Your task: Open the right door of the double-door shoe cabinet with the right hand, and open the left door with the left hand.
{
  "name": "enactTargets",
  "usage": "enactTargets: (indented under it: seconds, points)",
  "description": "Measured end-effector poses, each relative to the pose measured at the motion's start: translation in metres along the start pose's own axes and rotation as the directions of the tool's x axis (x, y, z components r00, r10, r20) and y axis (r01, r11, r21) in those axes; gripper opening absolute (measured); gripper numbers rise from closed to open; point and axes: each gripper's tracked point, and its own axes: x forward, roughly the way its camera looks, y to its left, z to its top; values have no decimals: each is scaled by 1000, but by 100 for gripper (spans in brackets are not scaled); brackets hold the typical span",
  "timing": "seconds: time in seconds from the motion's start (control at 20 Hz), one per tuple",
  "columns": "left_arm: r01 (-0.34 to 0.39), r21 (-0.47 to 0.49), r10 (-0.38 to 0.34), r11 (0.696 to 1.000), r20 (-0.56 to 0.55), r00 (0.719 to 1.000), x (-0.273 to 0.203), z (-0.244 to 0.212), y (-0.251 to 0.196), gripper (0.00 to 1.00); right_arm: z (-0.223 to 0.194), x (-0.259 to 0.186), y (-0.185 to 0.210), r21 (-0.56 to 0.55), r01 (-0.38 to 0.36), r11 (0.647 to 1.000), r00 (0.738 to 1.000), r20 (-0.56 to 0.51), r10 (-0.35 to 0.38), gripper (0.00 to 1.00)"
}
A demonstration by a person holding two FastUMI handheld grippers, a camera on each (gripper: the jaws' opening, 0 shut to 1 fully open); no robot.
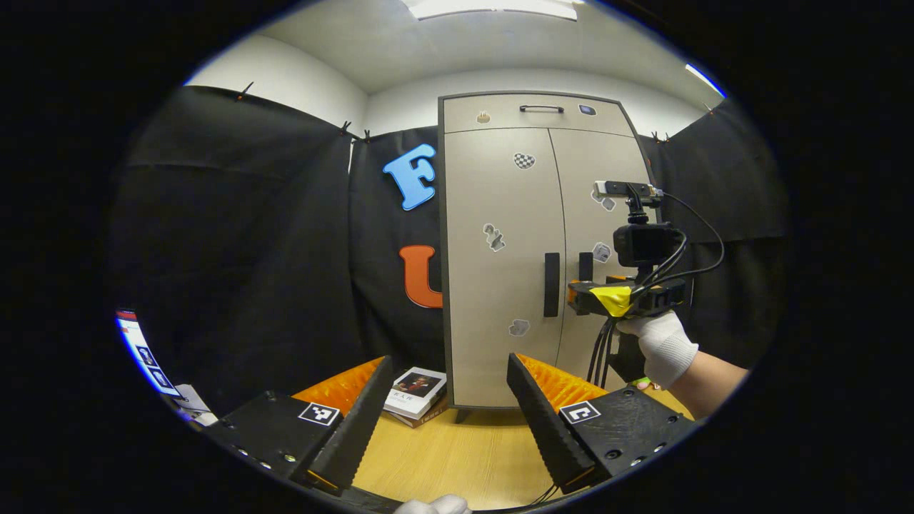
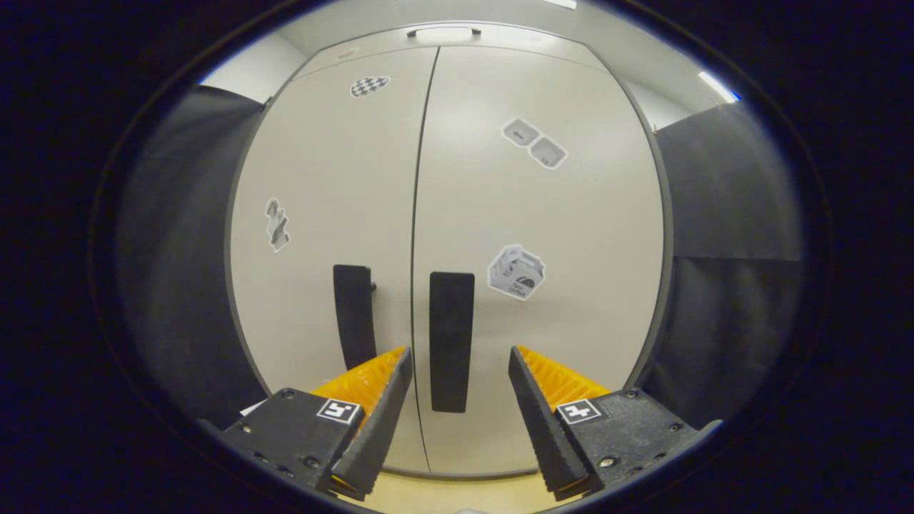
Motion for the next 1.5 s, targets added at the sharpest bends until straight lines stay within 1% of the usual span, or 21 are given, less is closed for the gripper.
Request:
enactTargets:
  seconds: [0.05,0.1,0.15,0.2,0.35,0.4,0.45,0.55,0.7,0.85,0.95,1.05,1.2,1.5]
  points:
    - [-13,-6,13,1000,-2,1000,0,0,3,96,0,6,-1,6,7,1000,1000,-7,-7,84]
    - [-23,-13,23,1000,-6,1000,0,-1,4,96,-2,12,1,17,4,1000,1000,-21,-4,79]
    - [-33,-18,32,999,-10,999,0,-2,6,96,-4,15,3,30,-4,1000,999,-36,5,77]
    - [-40,-19,40,999,-13,999,0,-4,9,96,-5,18,4,41,-6,999,999,-45,8,70]
    - [-58,-19,57,998,-17,998,0,-6,12,96,-7,24,7,31,-4,1000,999,-53,6,59]
    - [-58,-20,58,998,-16,998,0,-6,13,96,-8,26,9,27,-7,1000,998,-60,9,53]
    - [-61,-20,61,998,-16,998,0,-6,14,96,-10,28,12,33,-14,999,998,-67,16,53]
    - [-64,-25,63,998,-14,998,-2,-5,17,96,-14,30,10,46,-4,999,997,-81,8,45]
    - [-62,-32,61,998,-12,998,-4,-6,17,96,-16,30,8,49,-4,999,996,-83,9,37]
    - [-56,-35,56,998,-8,998,-6,-5,18,96,-16,29,8,49,-17,999,995,-98,21,33]
    - [-49,-34,49,998,-5,999,-7,-4,18,96,-17,25,8,56,-35,998,993,-114,41,29]
    - [-38,-26,38,999,0,999,-8,-3,17,96,-17,22,7,59,-58,997,991,-118,65,27]
    - [-17,-16,17,1000,1,1000,-11,-4,15,96,-18,16,3,54,-69,996,991,-112,74,25]
    - [33,-39,-32,999,12,999,-17,0,9,96,-19,2,-12,58,-67,996,992,-101,73,24]
